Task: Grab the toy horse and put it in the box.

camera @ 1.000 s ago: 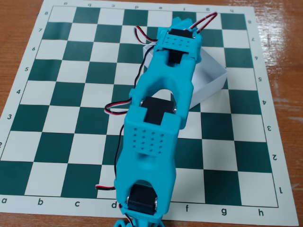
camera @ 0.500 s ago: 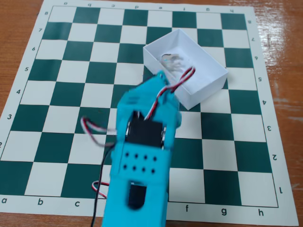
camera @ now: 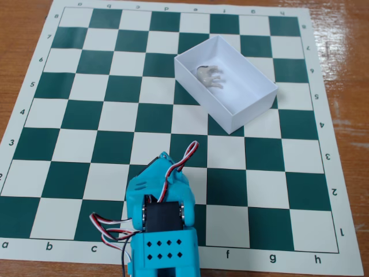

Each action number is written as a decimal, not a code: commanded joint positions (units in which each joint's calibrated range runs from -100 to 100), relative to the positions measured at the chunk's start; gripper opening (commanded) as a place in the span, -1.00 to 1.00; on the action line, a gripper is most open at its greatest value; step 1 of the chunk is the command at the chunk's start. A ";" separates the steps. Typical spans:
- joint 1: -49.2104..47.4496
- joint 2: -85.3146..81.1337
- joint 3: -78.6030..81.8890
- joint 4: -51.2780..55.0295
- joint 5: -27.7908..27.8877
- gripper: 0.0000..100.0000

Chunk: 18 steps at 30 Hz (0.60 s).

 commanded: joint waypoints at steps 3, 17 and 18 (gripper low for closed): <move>-2.64 -0.41 0.36 7.12 0.55 -1.00; 5.58 -0.41 0.36 8.11 4.21 -1.00; 5.65 -0.41 0.36 8.11 4.21 -1.00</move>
